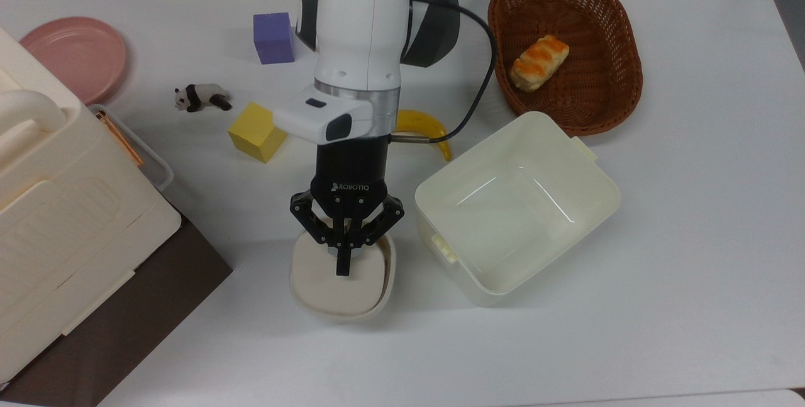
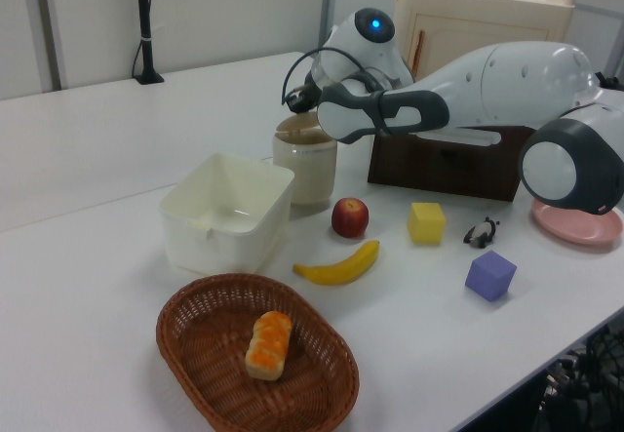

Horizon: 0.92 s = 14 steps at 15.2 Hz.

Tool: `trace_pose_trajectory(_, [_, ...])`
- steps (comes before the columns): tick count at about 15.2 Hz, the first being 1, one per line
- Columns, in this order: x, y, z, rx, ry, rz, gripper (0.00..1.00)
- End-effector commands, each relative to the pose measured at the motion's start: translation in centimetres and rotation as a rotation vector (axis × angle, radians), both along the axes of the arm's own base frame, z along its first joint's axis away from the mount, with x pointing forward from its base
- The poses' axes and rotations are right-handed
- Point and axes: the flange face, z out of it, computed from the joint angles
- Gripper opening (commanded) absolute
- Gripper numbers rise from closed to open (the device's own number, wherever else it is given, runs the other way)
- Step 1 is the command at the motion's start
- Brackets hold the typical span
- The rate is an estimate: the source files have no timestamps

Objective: Close the trash can
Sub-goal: 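Lower the gripper onto the raised lid and push it down, then press the lid flat onto the trash can rim with the gripper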

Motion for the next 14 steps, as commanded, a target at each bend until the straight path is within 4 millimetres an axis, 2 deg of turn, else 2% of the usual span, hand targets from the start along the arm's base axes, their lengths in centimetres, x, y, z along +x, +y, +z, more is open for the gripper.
trace_pose_trajectory(1, [-1.3, 0.8, -1.0, 0.009, 0.025, -0.007, 0.00])
trace_pose_trajectory(6, [-2.0, 0.6, 1.8, 0.015, 0.001, -0.014, 0.00])
trace_pose_trajectory(9, [-3.8, 0.2, 1.5, 0.018, 0.035, -0.018, 0.00])
trace_pose_trajectory(14, [-4.5, 0.1, 0.4, 0.020, 0.069, -0.027, 0.00])
